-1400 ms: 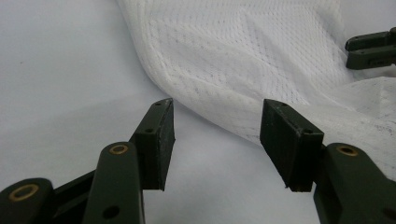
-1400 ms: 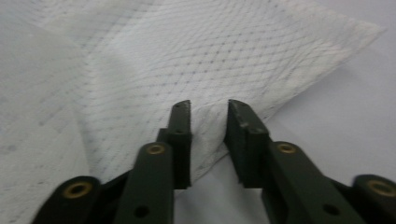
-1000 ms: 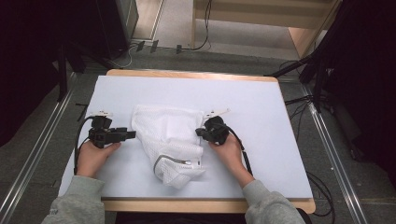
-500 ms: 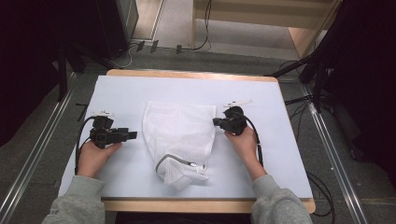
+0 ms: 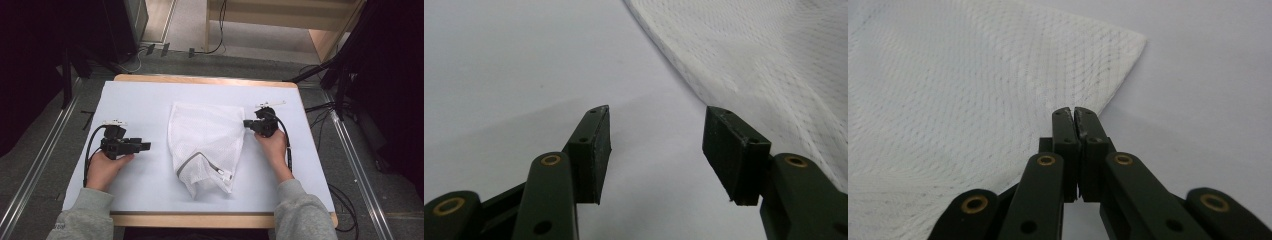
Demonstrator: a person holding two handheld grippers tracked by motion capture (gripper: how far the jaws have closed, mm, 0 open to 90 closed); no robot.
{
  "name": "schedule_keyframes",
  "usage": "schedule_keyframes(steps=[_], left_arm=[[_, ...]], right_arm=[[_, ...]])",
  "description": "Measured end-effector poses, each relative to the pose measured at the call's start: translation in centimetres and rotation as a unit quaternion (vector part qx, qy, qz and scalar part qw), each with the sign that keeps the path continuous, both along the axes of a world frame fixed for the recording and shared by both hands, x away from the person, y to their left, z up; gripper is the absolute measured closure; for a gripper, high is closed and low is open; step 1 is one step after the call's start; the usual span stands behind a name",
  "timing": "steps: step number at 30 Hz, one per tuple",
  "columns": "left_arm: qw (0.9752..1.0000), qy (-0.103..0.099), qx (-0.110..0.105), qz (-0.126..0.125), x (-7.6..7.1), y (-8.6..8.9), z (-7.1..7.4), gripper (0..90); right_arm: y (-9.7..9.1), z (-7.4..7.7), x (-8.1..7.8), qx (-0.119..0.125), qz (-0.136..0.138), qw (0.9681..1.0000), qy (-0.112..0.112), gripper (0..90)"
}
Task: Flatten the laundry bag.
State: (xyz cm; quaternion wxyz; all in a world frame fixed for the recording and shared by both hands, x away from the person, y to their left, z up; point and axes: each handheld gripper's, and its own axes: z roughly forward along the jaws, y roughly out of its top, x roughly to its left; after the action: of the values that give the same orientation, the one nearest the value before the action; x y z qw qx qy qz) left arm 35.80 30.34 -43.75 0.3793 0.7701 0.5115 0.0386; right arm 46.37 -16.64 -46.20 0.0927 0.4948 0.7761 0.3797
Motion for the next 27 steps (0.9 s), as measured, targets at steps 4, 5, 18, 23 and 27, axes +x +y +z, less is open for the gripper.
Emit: schedule_keyframes(steps=[4, 5, 18, 23, 27], left_arm=[[1.0000, 0.002, 0.004, -0.008, 0.0, -0.6, -0.1, 46.2], [0.9999, 0.001, 0.006, -0.009, 0.0, -0.6, -0.1, 46.2], [0.9998, 0.000, 0.005, -0.021, 0.6, -1.3, 0.1, 46.0], [0.9996, -0.001, 0.004, -0.029, 1.1, -1.9, 0.1, 45.9], [0.9993, 0.000, 0.006, -0.036, 1.5, -2.6, 0.0, 45.9]], right_arm=[[-0.5, -0.4, 0.3, 0.009, -0.005, 0.9998, 0.014, 86.8], [-0.5, -0.2, 0.2, 0.013, -0.006, 0.9998, 0.014, 85.1], [-0.2, 2.7, -4.0, 0.014, 0.029, 0.9991, -0.026, 74.0], [0.3, 3.3, -5.6, 0.017, 0.043, 0.9985, -0.030, 71.0], [0.5, 3.4, -7.0, 0.019, 0.053, 0.9979, -0.031, 68.6]])
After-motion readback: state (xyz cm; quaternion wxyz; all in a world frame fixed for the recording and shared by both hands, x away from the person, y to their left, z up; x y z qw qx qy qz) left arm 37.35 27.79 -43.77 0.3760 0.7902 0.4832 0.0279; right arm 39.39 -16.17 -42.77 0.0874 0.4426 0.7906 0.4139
